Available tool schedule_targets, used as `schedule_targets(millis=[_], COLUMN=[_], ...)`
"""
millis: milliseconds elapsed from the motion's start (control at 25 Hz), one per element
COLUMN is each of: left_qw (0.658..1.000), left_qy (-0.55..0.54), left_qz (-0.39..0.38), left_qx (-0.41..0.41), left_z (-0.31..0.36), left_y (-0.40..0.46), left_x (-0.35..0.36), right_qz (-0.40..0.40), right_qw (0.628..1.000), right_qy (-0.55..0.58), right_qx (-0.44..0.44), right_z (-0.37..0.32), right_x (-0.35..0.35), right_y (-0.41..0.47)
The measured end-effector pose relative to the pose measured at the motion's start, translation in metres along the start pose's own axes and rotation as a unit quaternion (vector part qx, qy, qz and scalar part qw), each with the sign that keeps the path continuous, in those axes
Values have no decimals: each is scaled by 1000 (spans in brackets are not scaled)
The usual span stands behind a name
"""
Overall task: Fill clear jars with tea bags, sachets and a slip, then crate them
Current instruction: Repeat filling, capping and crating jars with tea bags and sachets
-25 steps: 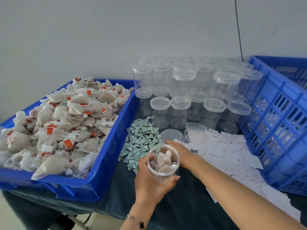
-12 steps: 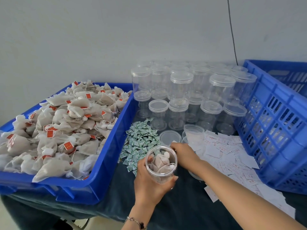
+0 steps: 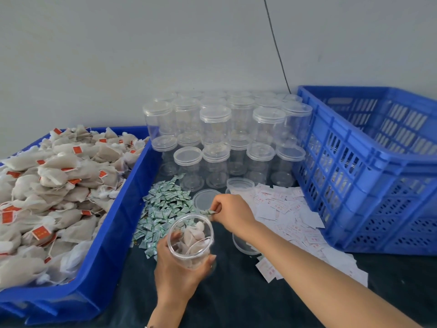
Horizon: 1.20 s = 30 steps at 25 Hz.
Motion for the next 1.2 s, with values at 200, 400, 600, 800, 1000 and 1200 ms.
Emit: schedule_targets(millis=[200,400,600,800,1000,1200], left_qw=[1000,1000,1000,1000,998,996], left_qy=[9,2,15,26,40,-3], left_qz=[4,6,8,1,47,-19], left_qx=[16,6,7,11,13,90], left_z=[-1,-4,-3,-4,12,49], left_y=[0,0,-1,-1,-9,-28], left_x=[1,0,1,0,5,30], right_qz=[21,74,-10,27,136,111], right_qw=[997,983,973,982,989,988], right_qy=[79,140,24,43,7,-67], right_qx=[-11,-89,-228,-180,-55,79], right_z=[-14,-33,-50,-44,-2,59], right_x=[-10,-23,-24,-43,-88,-105], right_y=[-1,-14,-32,-33,-36,-53])
Point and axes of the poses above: each hand's wrist, its own y-axis towards the middle knuckle, its own x-axis out of the palm, z = x × y, the point moved 1 cm from there along y, towards the middle knuckle, and after that the axes turned 4 degrees about y, right-handed, at the moved point
